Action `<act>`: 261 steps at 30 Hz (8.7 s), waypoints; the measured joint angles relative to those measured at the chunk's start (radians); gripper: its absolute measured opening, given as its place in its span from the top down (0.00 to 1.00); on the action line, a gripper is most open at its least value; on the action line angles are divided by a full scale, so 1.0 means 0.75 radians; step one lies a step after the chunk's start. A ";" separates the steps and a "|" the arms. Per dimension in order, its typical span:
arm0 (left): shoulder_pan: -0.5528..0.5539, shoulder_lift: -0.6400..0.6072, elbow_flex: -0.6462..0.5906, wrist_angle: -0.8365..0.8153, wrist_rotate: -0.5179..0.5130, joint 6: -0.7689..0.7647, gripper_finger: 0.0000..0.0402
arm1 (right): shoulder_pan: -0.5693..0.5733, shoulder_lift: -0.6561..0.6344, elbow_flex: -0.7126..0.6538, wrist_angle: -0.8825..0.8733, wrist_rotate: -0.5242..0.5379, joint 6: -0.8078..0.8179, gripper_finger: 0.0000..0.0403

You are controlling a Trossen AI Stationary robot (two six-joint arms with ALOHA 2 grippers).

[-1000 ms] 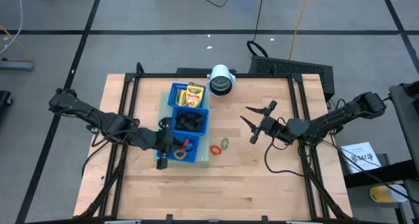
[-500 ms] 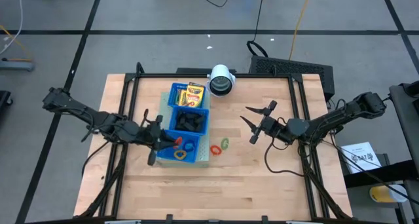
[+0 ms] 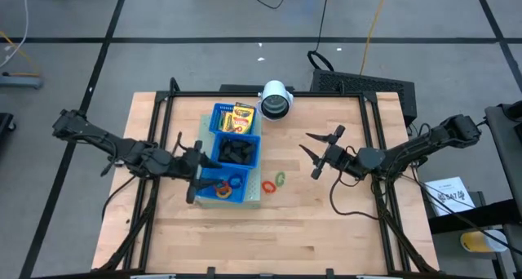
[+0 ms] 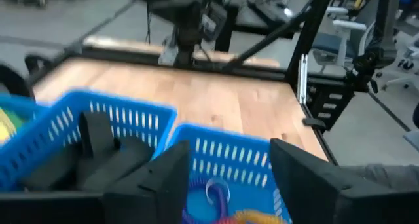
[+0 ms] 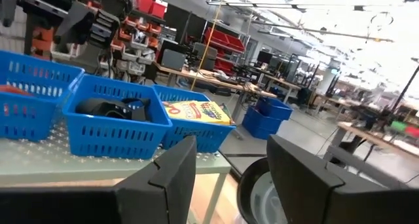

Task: Pick & Place Office Desk Supplies
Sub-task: Put the orange rubber band into the bottom blue bin on the shelf, then put the green spring rubber band into the bottom blue bin on the shelf

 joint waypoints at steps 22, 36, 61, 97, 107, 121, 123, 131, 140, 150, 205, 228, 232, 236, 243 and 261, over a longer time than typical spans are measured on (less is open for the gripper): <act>0.015 -0.084 0.001 0.215 -0.258 0.292 0.36 | -0.265 0.596 0.309 -0.568 -0.946 0.575 0.58; 0.018 -0.083 0.001 0.176 -0.256 0.268 0.37 | -0.265 1.020 0.519 -0.683 -1.118 0.511 0.58; 0.069 -0.033 0.001 0.172 -0.248 0.234 0.36 | -0.311 1.004 0.520 -0.961 -1.051 0.345 0.96; 0.205 0.343 0.027 0.755 -0.086 0.378 0.36 | -0.311 0.127 0.025 0.003 -1.044 0.266 0.99; 0.278 0.637 0.276 0.724 0.254 0.470 0.36 | -0.257 0.204 0.026 0.382 -1.043 0.286 0.99; 0.339 0.961 0.499 0.760 0.242 0.482 0.36 | -0.224 0.354 0.026 0.670 -0.967 0.212 0.99; 0.339 0.976 0.501 0.782 0.242 0.517 0.36 | -0.224 0.354 0.026 0.671 -0.968 0.213 0.99; 0.346 0.990 0.501 0.853 0.128 0.629 0.36 | -0.224 0.354 0.026 0.656 -0.978 0.222 0.99; 0.384 0.989 0.501 0.861 0.116 0.582 0.36 | -0.224 0.354 0.026 0.660 -1.078 0.238 0.99; 0.390 0.989 0.501 0.860 0.243 0.578 0.47 | -0.224 0.354 0.026 0.642 -1.082 0.238 0.99; 0.154 0.376 0.340 0.175 0.475 0.453 0.96 | -0.224 -0.171 -0.186 0.195 -0.794 0.327 0.51; 0.151 0.111 -0.114 0.367 0.372 0.125 0.88 | -0.227 -0.170 -0.185 0.189 -0.794 0.349 0.51; 0.167 0.111 -0.114 0.375 0.341 0.059 0.76 | -0.227 -0.170 -0.185 0.189 -0.794 0.346 0.51; 0.171 0.111 -0.114 0.374 0.346 0.061 0.60 | -0.235 -0.170 -0.184 0.187 -0.794 0.351 0.51; 0.171 0.084 -0.114 0.402 0.346 0.154 0.39 | -0.246 -0.112 -0.183 0.081 -0.796 0.396 0.51; 0.190 0.037 -0.113 0.449 0.171 0.243 0.35 | -0.357 0.566 0.074 -0.592 -0.842 0.543 0.51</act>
